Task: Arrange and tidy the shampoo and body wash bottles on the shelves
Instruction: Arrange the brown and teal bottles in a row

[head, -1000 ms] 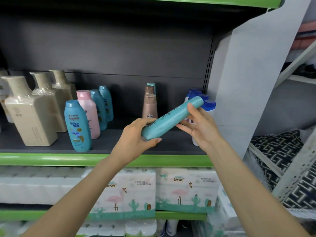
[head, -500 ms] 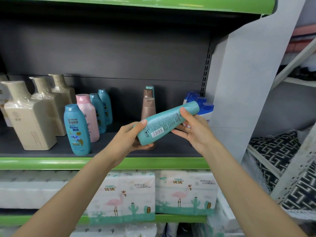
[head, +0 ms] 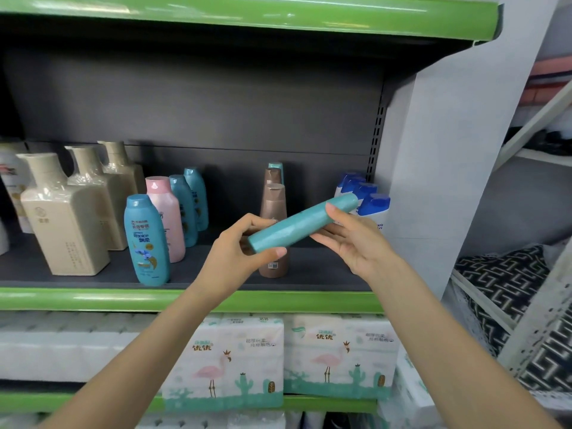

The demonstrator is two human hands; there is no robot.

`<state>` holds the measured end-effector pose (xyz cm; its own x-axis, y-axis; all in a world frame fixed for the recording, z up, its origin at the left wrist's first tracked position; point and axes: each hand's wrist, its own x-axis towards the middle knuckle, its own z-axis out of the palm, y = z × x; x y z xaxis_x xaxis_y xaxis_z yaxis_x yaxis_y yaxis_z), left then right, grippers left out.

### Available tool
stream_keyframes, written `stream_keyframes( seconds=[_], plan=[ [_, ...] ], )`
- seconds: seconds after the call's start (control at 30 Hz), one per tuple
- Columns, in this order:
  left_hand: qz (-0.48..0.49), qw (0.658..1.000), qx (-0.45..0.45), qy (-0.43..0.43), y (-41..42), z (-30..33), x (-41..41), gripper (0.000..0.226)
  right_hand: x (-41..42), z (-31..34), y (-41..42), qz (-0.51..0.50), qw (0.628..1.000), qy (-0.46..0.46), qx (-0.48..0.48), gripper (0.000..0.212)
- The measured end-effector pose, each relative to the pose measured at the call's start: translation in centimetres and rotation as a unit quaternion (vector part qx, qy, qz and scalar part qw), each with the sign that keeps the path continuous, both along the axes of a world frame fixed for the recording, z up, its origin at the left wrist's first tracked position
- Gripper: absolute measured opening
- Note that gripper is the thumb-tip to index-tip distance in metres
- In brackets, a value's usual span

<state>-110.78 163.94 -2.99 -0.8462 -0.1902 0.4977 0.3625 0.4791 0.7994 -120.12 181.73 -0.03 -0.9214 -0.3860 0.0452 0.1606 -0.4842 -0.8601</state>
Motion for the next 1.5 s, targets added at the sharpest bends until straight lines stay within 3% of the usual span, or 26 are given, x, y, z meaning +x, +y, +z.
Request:
stream_keyframes(
  seconds=[0.2,0.3,0.43,0.57,0.73,0.9,1.07,1.3,1.5],
  plan=[
    [0.018,0.997,-0.015,-0.074,0.1,0.1,-0.5,0.067,0.0,0.5,-0.1,-0.006,0.998,0.057,-0.027,0.015],
    [0.053,0.998,-0.022,-0.02,0.6,0.2,-0.7,0.06,-0.1,0.3,-0.5,-0.006,0.998,0.059,-0.038,0.025],
    [0.062,0.996,-0.061,0.026,1.7,0.4,-0.7,0.059,-0.2,0.1,-0.6,-0.016,0.997,0.068,0.039,0.04],
    [0.051,0.996,-0.074,0.011,1.0,0.9,-1.2,0.054,-0.7,0.6,0.1,-0.053,0.99,0.113,0.072,0.029],
    [0.135,0.985,-0.054,0.092,-0.4,2.2,-2.5,0.033,-1.5,0.9,0.1,-0.081,0.966,0.194,0.151,0.031],
    [0.132,0.984,-0.107,0.055,-1.7,3.4,-5.1,0.045,-3.1,1.3,-1.3,-0.1,0.928,0.266,0.239,0.035],
    [0.088,0.989,-0.118,0.025,-2.8,3.5,-6.2,0.037,-5.6,1.6,-3.1,-0.127,0.887,0.313,0.316,0.043],
    [0.083,0.988,-0.125,0.026,-3.3,3.5,-7.0,0.031,-8.4,1.3,-5.6,-0.041,0.898,0.326,0.293,0.036],
    [0.053,0.99,-0.126,0.012,-3.8,3.6,-7.9,0.032,-10.3,-0.1,-7.5,0.041,0.919,0.284,0.272,0.039]
  ],
)
